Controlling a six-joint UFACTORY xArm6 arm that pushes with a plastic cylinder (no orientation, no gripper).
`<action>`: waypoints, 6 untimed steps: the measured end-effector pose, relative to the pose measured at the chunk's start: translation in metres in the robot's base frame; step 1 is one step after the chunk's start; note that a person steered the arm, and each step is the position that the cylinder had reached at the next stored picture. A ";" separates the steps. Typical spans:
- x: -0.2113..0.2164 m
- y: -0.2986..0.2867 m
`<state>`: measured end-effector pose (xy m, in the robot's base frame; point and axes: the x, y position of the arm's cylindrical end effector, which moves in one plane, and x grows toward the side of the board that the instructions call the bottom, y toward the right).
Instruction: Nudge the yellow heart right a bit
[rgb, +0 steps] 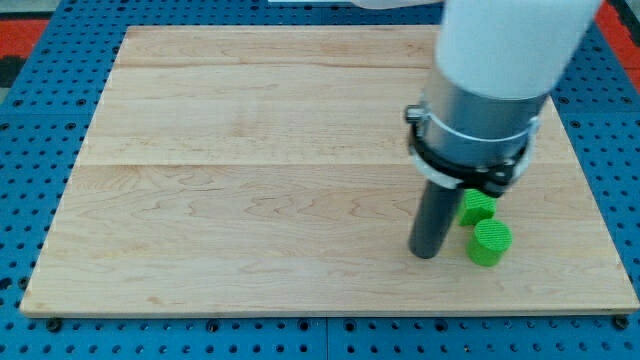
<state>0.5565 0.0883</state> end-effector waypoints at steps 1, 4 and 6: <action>-0.001 -0.030; -0.079 0.004; -0.088 0.070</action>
